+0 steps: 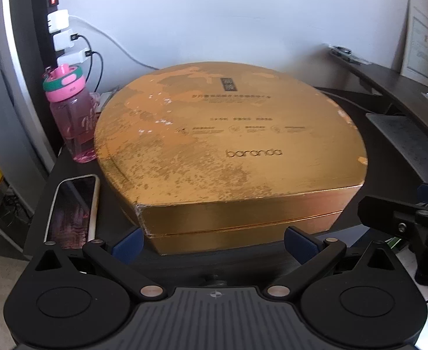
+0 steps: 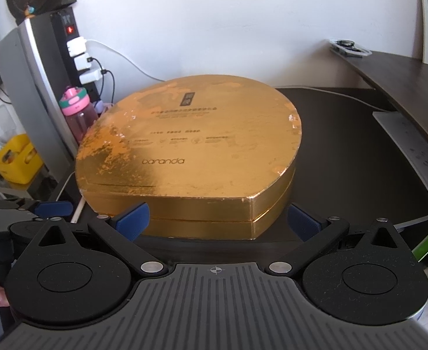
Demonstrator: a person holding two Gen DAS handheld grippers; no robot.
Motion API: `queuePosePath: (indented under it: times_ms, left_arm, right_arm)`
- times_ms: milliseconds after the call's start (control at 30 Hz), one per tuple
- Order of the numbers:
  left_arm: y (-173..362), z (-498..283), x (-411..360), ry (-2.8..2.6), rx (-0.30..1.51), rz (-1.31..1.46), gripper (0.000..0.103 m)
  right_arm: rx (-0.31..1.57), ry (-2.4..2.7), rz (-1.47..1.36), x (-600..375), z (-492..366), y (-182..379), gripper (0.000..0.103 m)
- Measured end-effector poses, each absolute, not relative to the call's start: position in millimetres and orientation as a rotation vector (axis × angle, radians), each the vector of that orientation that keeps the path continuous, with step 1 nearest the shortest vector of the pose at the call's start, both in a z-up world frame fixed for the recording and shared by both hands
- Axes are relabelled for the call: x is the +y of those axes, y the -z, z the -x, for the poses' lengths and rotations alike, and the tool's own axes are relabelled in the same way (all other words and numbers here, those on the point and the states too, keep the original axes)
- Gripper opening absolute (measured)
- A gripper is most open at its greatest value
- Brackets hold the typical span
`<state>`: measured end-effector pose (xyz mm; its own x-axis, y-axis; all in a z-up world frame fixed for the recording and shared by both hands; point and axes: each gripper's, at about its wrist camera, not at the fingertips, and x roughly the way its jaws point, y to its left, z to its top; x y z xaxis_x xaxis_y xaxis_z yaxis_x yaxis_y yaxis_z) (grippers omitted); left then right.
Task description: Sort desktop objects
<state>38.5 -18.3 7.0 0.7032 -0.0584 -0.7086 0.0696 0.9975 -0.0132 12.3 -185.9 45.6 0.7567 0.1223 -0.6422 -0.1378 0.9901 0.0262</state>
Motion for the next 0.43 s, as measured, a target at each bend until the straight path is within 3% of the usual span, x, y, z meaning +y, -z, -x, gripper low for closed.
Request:
queuePosePath:
  times_ms: [433]
  left_arm:
    - [-11.4,-36.3,-14.5,0.060,0.759,-0.027,0.102]
  right_arm:
    - [0.695,-0.139,0.020,-185.2,-11.7,-47.6,0.103]
